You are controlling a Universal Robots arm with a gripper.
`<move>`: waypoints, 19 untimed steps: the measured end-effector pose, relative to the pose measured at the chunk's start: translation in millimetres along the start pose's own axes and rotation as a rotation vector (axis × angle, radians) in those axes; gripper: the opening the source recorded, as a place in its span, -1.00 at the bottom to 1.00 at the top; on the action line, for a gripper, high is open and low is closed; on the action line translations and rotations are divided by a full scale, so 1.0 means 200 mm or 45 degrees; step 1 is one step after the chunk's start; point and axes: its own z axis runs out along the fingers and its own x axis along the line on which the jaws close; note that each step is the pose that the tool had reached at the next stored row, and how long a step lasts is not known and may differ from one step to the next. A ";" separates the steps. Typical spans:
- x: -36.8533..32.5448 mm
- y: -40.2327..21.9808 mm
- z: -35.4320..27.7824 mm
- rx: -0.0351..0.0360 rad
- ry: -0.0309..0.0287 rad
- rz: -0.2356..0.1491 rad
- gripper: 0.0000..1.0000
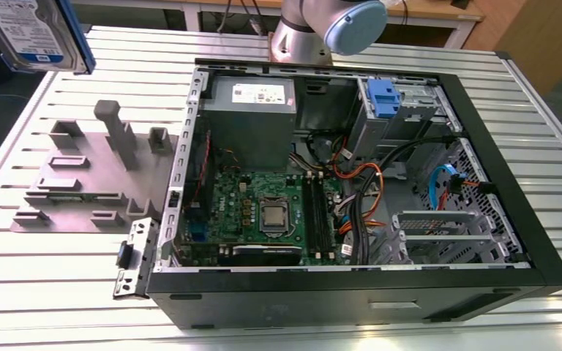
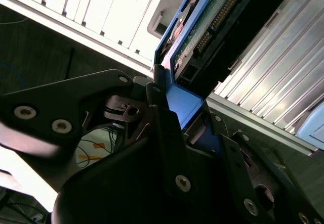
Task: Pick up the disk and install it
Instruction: 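Pick up the disk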
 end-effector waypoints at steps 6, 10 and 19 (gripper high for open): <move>0.000 0.000 -0.009 0.0000 0.0000 0.000 -0.27; 0.000 0.000 -0.014 -0.0001 0.0001 0.000 -0.27; 0.000 0.001 -0.027 0.0000 0.0001 0.000 -0.27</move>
